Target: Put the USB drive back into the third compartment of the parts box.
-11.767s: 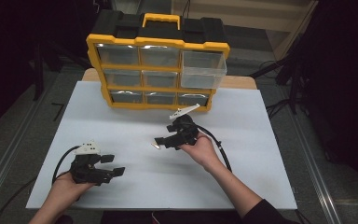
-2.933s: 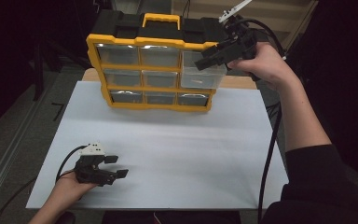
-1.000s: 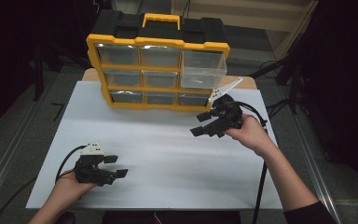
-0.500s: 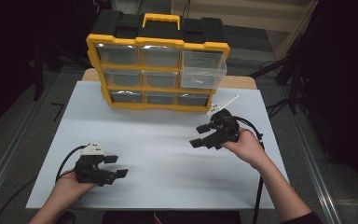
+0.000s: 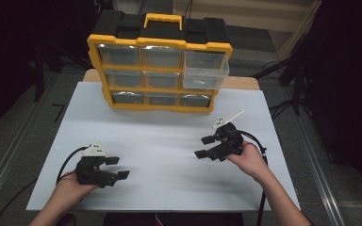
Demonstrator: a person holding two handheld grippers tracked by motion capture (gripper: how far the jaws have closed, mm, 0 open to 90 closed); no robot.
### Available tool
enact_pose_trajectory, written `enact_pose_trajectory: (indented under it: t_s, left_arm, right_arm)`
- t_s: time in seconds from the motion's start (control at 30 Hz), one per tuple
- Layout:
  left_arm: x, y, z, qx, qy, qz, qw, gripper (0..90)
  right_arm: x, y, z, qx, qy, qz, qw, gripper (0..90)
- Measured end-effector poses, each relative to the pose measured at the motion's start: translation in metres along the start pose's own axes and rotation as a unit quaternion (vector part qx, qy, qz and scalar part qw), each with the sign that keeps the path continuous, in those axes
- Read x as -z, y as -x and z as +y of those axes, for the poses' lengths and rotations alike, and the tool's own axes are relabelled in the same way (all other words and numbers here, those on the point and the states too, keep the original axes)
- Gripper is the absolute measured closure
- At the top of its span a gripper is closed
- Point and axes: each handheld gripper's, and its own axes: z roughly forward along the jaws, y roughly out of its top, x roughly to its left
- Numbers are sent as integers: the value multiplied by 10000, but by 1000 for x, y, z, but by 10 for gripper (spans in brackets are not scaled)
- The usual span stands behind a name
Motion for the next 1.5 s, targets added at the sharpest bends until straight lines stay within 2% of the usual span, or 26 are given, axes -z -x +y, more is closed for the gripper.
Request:
enact_pose_trajectory:
  t_s: [0.63,1.13,1.5]
  left_arm:
    - [0,0,1,-11,14,-5,10000,285]
    - [0,0,1,-21,6,-6,10000,285]
    - [0,0,1,-2,25,-1,10000,286]
  right_arm:
    - [-3,-8,-37,-369,64,-65,9993,277]
    - [13,-8,-68,-748,177,-195,9969,271]
    - [21,-4,-89,-968,206,-458,9940,265]
